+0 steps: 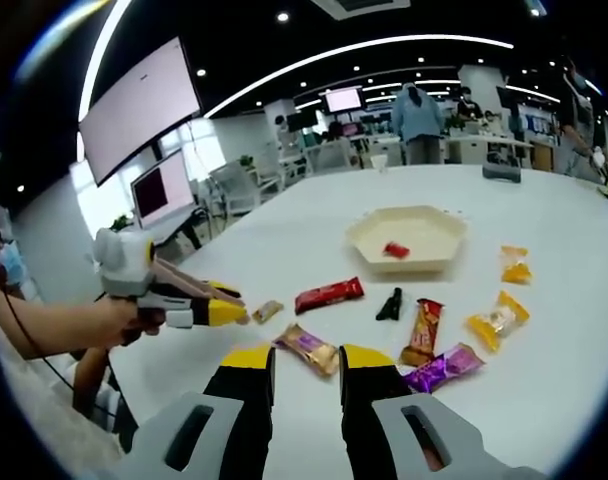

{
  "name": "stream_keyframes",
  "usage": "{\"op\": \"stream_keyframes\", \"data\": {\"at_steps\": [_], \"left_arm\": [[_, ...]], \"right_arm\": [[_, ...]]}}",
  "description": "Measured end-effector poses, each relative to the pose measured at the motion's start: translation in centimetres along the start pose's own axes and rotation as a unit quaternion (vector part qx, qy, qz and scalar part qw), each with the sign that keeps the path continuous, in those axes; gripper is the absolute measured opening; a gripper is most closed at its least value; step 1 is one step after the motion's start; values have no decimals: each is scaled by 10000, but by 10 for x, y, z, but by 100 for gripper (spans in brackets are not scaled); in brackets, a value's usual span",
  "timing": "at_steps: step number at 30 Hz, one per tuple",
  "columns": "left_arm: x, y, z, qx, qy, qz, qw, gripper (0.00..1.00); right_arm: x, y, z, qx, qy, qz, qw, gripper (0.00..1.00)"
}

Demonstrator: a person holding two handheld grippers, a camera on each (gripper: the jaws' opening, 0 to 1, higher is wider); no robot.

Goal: Place the target food into the container with the food tongs after gripping and lifting it, then release it inside without dropping or visibly crushing the food.

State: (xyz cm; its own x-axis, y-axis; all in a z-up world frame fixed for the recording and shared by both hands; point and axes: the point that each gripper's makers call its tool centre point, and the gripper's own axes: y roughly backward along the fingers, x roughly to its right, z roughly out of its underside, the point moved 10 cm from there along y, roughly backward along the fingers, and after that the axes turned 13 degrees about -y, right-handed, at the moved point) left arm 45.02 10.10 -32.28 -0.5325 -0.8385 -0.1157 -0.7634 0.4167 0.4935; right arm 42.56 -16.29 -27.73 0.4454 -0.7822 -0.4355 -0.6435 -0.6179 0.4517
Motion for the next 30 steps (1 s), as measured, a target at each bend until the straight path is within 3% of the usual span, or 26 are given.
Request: {"op": "stream_keyframes", "data": {"at_steps": [30], "left_arm": [[2,-1,-5,28,16,23,10000,24]], "right_arm": [[5,3,-3,80,-16,16,10000,24]]}}
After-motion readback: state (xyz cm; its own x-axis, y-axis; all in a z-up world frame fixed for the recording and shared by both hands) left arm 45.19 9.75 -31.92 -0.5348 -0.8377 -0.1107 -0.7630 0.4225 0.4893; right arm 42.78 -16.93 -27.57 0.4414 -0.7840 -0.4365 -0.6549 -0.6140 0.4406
